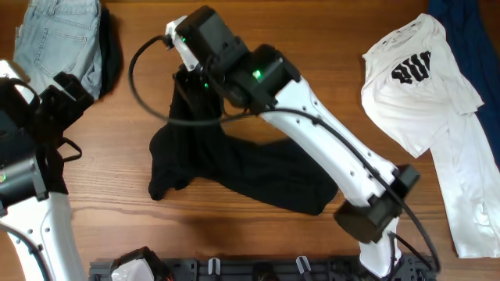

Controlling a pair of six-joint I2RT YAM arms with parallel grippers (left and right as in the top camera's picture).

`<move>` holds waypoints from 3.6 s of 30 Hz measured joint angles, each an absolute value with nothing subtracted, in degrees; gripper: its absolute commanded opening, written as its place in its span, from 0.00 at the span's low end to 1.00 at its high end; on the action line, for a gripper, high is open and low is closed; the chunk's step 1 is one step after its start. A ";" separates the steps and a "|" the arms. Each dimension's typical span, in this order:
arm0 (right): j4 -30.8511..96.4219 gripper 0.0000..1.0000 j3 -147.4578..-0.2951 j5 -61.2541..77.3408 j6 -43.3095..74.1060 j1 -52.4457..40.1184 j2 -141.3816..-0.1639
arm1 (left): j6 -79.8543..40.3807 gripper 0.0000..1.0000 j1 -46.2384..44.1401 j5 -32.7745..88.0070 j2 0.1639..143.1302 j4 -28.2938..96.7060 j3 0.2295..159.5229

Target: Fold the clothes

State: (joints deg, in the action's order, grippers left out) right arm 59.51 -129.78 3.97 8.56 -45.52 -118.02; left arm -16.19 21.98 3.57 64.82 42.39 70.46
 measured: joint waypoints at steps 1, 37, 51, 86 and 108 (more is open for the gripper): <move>58.81 0.04 -129.71 3.99 7.88 -43.48 -119.46 | -16.19 1.00 20.75 4.03 66.11 42.61 70.46; 66.39 0.91 -129.80 12.80 3.31 -10.04 -120.53 | -7.35 0.97 -9.78 2.11 116.99 31.88 94.94; 66.92 0.87 -129.80 11.92 3.11 -9.98 -120.53 | 2.98 0.72 -13.02 0.43 127.22 33.82 95.39; 68.86 0.65 -104.86 14.81 -2.66 -10.02 -120.53 | 3.81 0.05 -13.23 -4.69 94.61 36.49 101.43; 48.71 0.23 -83.64 10.76 9.30 -18.35 -120.40 | 3.81 0.10 -13.23 -5.32 94.61 39.00 101.43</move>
